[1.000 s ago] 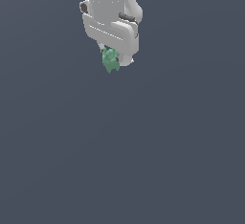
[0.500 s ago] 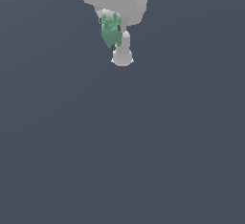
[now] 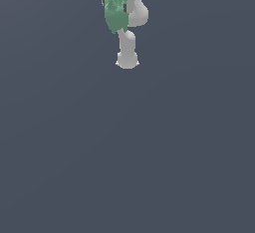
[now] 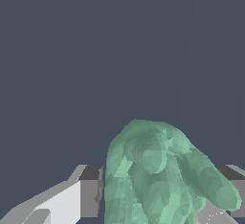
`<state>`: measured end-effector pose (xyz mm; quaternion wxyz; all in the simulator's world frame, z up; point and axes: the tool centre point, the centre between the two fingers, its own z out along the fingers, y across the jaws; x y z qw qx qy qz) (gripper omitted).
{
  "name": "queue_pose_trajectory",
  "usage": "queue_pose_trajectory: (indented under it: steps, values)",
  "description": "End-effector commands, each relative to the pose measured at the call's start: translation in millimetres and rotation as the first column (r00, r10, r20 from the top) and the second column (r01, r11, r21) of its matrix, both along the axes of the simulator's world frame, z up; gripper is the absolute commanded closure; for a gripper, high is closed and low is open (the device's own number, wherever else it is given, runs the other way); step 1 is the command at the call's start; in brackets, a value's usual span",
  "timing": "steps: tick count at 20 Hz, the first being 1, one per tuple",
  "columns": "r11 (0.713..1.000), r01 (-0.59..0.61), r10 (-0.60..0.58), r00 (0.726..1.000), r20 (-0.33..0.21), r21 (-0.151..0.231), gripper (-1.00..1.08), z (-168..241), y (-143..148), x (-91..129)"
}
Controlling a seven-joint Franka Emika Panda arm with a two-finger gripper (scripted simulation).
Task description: Pick up the object and move it to a goal position.
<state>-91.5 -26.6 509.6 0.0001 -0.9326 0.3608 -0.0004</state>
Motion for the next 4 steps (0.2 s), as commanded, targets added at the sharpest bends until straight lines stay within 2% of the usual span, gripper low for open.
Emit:
queue_pose_trajectory:
  steps: [1,4]
  values:
    - [1.000,0.000,0.000,1.000,-0.001,0.000,1.08,4.8,0.4,0.1]
    - [1.000,0.000,0.000,1.000,-0.001,0.000,1.08,6.6,0.5,0.2]
